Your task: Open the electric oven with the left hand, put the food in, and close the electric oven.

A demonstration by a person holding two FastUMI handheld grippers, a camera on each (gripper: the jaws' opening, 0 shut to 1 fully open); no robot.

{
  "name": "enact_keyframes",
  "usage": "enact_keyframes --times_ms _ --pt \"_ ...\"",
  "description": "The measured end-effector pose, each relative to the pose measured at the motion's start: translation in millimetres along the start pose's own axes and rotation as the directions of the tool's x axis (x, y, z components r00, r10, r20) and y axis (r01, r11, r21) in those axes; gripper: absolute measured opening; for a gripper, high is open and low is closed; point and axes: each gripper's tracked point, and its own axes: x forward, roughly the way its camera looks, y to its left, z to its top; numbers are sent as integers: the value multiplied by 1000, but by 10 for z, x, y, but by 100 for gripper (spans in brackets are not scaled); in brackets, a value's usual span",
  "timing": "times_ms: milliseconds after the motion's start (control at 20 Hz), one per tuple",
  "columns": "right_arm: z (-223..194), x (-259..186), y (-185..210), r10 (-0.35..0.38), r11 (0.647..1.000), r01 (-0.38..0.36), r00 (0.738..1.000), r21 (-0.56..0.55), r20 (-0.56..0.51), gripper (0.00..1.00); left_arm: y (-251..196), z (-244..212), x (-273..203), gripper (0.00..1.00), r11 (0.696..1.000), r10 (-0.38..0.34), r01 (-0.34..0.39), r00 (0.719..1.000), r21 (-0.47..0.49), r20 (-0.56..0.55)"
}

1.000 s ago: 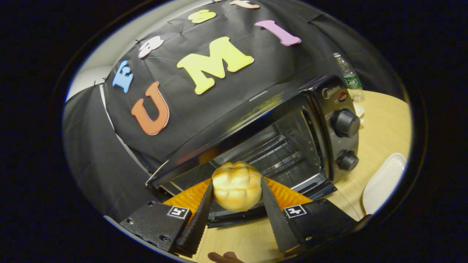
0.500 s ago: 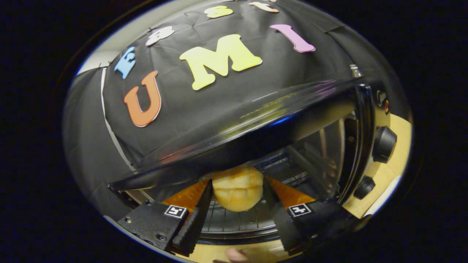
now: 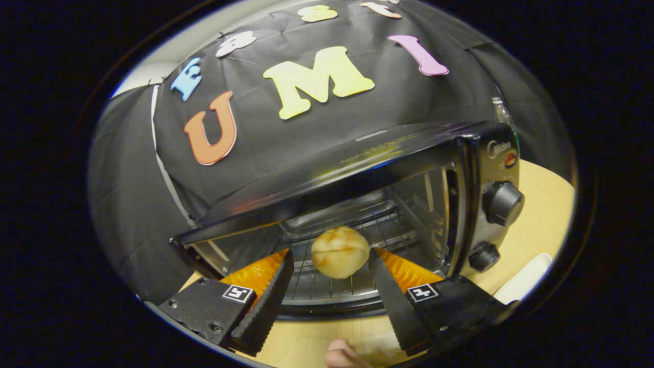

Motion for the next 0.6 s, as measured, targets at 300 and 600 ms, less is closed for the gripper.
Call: enact_keyframes --times_ms 300,600 --pt "250 -774 8 69 996 -65 996 -65 64 94 -57 -306 -25 94 1000 -6 4 997 -19 -80" --pt "751 -1655 -102 91 985 -67 985 -162 148 98 -217 -607 101 94 999 -46 41 988 -36 -149"
